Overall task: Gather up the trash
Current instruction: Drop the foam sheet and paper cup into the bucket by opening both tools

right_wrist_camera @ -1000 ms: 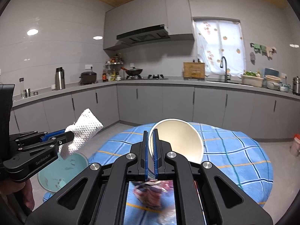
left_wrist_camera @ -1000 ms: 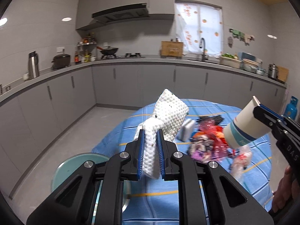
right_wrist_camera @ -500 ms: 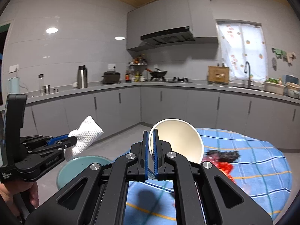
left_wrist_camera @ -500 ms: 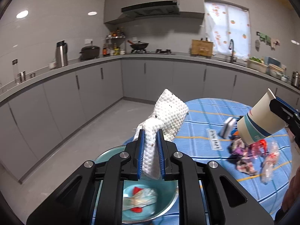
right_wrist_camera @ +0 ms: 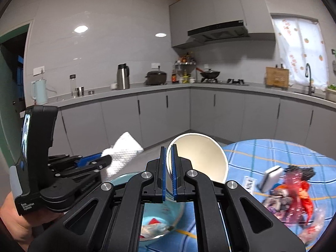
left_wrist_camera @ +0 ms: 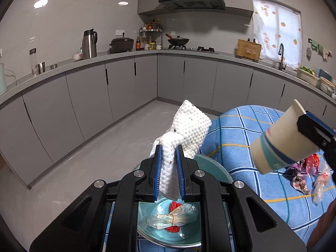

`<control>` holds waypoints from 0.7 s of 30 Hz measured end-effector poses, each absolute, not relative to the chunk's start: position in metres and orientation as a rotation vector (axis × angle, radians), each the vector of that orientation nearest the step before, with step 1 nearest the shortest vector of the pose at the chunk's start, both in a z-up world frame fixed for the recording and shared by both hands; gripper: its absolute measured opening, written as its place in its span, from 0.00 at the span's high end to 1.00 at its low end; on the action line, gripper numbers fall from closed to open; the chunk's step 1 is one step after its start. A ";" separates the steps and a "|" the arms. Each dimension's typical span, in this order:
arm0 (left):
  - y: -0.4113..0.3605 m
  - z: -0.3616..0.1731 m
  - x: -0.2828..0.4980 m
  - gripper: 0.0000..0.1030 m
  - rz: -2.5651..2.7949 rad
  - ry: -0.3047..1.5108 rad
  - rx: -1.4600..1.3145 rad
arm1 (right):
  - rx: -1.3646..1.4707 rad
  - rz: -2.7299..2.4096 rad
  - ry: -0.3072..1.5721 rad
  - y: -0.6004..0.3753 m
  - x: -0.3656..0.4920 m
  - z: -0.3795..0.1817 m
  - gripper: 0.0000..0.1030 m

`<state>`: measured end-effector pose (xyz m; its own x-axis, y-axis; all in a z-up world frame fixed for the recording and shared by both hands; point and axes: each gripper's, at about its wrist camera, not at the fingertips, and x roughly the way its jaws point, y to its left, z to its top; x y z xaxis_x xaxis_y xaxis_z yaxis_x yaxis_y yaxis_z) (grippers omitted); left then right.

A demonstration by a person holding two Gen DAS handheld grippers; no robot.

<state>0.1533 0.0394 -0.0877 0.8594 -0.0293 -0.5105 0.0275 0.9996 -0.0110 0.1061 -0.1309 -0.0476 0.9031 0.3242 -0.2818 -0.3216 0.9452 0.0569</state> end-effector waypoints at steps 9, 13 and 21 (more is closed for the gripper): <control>0.046 -0.104 0.165 0.85 -0.014 0.579 -0.024 | 0.006 0.408 0.363 -0.106 0.128 -0.072 0.95; 0.045 -0.110 0.173 0.82 -0.006 0.602 -0.029 | 0.001 0.426 0.417 -0.098 0.138 -0.090 0.94; 0.048 -0.122 0.178 0.54 0.016 0.625 -0.031 | 0.010 0.415 0.483 -0.102 0.146 -0.113 0.62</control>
